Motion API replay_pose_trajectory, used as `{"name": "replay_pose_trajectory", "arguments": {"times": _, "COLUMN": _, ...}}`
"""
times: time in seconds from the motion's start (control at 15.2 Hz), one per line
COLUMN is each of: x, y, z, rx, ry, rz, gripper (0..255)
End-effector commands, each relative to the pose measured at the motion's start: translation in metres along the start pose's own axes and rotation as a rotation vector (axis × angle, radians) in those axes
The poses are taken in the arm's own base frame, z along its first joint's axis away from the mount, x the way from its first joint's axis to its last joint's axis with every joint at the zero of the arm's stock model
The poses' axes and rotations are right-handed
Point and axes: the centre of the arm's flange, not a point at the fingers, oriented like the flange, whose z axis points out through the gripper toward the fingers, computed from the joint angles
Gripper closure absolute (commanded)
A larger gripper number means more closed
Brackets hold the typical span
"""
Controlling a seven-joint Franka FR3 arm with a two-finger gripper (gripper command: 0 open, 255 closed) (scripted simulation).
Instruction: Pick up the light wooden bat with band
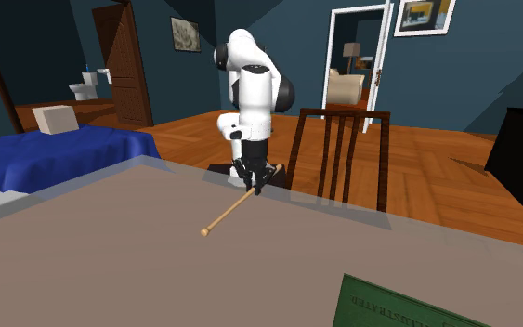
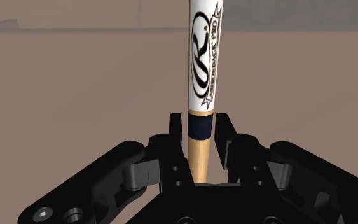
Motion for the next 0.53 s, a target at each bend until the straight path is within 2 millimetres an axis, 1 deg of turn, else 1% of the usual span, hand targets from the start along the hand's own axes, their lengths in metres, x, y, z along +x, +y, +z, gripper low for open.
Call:
{"name": "replay_pose_trajectory", "arguments": {"times": 0.0, "x": 0.0, "y": 0.0, "z": -0.011, "rx": 0.0, "ry": 0.0, "rz": 0.0, "gripper": 255}}
{"name": "replay_pose_trajectory", "arguments": {"times": 0.46, "x": 0.0, "y": 0.002, "z": -0.047, "rx": 0.0, "ry": 0.0, "rz": 0.0, "gripper": 255}}
